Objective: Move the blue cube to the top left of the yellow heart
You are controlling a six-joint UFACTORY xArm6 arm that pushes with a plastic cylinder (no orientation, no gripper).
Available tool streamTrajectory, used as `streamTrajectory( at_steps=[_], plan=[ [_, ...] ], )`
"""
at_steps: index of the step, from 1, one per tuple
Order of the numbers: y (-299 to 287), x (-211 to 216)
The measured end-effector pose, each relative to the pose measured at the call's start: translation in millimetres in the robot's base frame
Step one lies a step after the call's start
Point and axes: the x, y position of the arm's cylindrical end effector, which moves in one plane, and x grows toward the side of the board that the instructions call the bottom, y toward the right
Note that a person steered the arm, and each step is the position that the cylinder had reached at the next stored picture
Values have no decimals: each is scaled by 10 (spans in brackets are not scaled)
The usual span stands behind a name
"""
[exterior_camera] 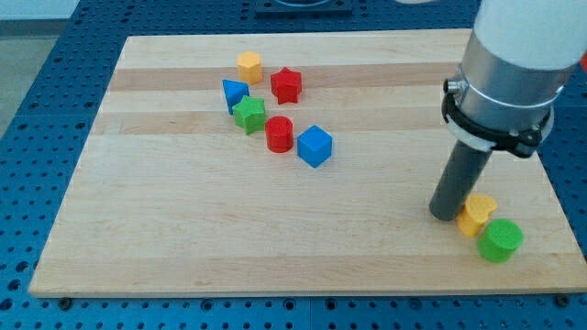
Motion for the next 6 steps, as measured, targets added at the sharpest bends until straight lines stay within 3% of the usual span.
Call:
streamTrajectory(
  at_steps=[1,3,5,6],
  plan=[
    [-198,99],
    [-1612,2],
    [-2780,-577],
    [-3050,-874]
  ],
)
